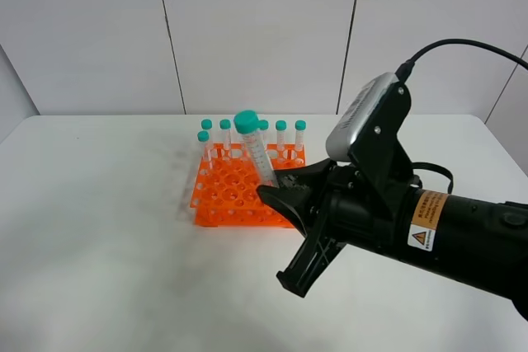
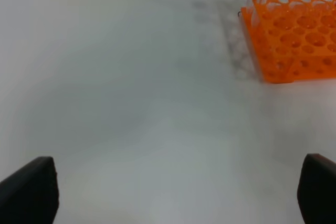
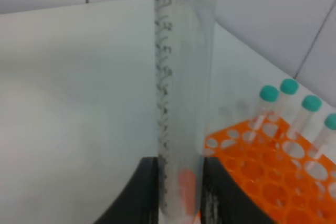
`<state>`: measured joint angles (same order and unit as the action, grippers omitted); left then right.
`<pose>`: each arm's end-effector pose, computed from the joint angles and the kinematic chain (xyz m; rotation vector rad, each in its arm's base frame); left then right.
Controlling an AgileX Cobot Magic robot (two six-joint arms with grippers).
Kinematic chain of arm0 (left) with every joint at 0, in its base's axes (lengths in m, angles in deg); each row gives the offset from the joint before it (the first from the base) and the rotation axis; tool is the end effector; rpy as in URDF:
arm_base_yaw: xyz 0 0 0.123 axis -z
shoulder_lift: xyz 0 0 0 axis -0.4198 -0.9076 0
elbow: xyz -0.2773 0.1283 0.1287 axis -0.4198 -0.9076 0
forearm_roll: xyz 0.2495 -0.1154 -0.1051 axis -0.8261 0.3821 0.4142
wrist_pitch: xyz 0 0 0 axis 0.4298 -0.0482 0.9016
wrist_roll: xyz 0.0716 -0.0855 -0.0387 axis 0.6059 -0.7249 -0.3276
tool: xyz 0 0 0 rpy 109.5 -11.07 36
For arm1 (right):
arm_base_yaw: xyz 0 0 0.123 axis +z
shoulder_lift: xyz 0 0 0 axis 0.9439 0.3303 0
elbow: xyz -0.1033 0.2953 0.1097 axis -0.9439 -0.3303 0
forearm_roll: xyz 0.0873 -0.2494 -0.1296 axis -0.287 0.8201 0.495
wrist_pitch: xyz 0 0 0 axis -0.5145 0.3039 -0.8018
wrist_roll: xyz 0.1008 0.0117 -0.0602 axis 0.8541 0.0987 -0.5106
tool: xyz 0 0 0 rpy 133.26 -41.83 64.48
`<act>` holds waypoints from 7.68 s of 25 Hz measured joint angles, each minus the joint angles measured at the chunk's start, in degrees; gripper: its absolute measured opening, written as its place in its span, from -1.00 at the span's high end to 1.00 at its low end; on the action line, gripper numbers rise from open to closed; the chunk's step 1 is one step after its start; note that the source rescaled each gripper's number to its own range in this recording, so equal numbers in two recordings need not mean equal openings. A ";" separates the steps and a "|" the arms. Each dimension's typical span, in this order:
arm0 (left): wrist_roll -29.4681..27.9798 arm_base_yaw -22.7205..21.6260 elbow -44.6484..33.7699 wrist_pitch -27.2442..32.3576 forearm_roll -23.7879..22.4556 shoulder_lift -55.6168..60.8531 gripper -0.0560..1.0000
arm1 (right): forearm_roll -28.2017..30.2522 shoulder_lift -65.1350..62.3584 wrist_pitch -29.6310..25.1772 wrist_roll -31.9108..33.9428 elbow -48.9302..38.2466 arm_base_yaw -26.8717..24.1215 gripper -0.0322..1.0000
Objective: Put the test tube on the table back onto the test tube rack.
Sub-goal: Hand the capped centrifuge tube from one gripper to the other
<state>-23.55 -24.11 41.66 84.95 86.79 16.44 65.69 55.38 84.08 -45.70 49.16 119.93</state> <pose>0.0096 -0.0084 0.2839 0.1158 2.0412 -0.0442 0.1797 0.2067 0.2504 -0.9916 1.6100 0.4086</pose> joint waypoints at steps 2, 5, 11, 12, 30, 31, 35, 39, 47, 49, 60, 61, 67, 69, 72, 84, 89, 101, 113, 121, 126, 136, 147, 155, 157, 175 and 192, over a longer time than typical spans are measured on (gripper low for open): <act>0.00 0.00 0.00 0.00 0.00 0.00 -1.00 | -1.33 -2.07 -0.13 0.00 -1.47 -1.20 0.94; 0.00 0.00 0.00 0.00 0.00 0.00 -1.00 | -2.72 -6.80 -0.60 0.00 -3.65 -1.69 0.94; 0.00 0.00 0.00 0.00 0.00 0.00 -1.00 | -3.24 -16.07 -8.63 0.23 -5.21 -1.69 0.94; 0.00 0.00 0.00 0.00 0.00 0.00 -1.00 | -3.24 -17.39 -9.93 0.29 -5.27 -1.69 0.94; 4.76 15.36 0.00 -0.13 1.35 0.03 -1.00 | -3.24 -16.70 -13.55 0.36 -5.31 -1.69 0.94; 5.89 17.48 0.12 -0.17 1.48 0.03 -1.00 | -3.24 -16.03 -13.55 0.36 -5.31 -1.69 0.94; 10.46 25.27 0.69 -5.80 4.51 0.10 -1.00 | -3.24 -13.46 -12.36 0.36 -5.31 -1.69 0.94; 12.46 27.15 0.96 -14.91 7.51 -3.02 -1.00 | -3.24 -12.80 -9.49 0.53 -5.31 -1.69 0.94; 25.60 27.22 0.96 -30.19 23.48 -19.19 -1.00 | -3.24 -12.77 -7.55 0.85 -5.31 -1.69 0.94; 31.57 27.22 0.96 -33.94 28.80 -23.67 -1.00 | -3.24 -12.77 -7.35 0.85 -5.31 -1.69 0.94; 68.39 27.22 6.03 -36.51 67.99 -41.59 -1.00 | -2.45 -12.77 -6.22 1.02 -5.31 -1.69 0.94; 71.47 27.22 6.49 -35.86 71.65 -42.53 -1.00 | -2.39 -12.77 -6.18 1.02 -5.31 -1.69 0.94; 85.73 27.22 6.90 -30.27 87.18 -49.28 -1.00 | -2.28 -12.77 -6.16 1.02 -5.31 -1.69 0.94; 89.57 27.22 6.90 -29.54 90.86 -51.34 -1.00 | -2.28 -12.77 -6.16 1.02 -5.31 -1.69 0.94; 95.02 27.22 7.09 -29.18 93.43 -54.38 -1.00 | -2.09 -12.77 -6.11 1.02 -5.31 -1.69 0.94; 101.62 38.10 16.97 -30.98 94.28 -68.41 -1.00 | -1.92 -12.77 -6.11 1.02 -5.31 -1.69 0.94; 102.72 39.66 20.67 -33.35 94.28 -71.51 -1.00 | -1.92 -12.77 -6.11 1.02 -5.31 -1.69 0.94; 102.62 39.66 22.72 -32.41 94.28 -75.86 -1.00 | -1.88 -12.77 -2.67 0.13 -5.31 -1.69 0.94; 102.62 39.66 25.44 -32.79 94.29 -76.24 -1.00 | -2.31 -12.77 -1.56 0.13 -5.31 -1.69 0.94; 102.62 39.66 25.56 -32.79 94.29 -76.24 -0.99 | -2.32 -12.77 -1.56 0.13 -5.31 -1.69 0.94; 102.62 39.66 25.56 -32.85 94.29 -76.24 -0.96 | -2.37 -12.77 -1.02 0.13 -5.31 -1.69 0.94; 102.66 39.66 25.56 -33.11 94.29 -76.24 -0.64 | -2.37 -12.77 0.12 0.13 -5.31 -1.69 0.94; 102.86 39.66 25.56 -33.12 94.29 -76.24 -0.12 | -2.37 -12.77 0.12 0.13 -5.31 -1.69 0.94; 103.89 39.66 25.56 -33.17 94.29 -76.24 0.46 | -2.37 -12.77 0.12 0.13 -5.31 -1.69 0.94; 103.89 39.66 25.56 -33.17 94.29 -76.24 0.48 | -2.37 -12.77 0.12 0.13 -5.31 -1.69 0.94; 104.91 39.74 25.56 -32.68 94.29 -76.24 0.89 | -2.56 -12.77 0.24 -0.08 -5.31 -1.69 0.94; 105.23 39.74 25.56 -33.19 94.29 -76.24 0.89 | -2.39 -12.77 0.24 -0.26 -5.31 -1.69 -0.96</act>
<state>81.68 15.64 67.22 51.76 181.08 -59.80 63.30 42.61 84.32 -45.96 43.85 118.24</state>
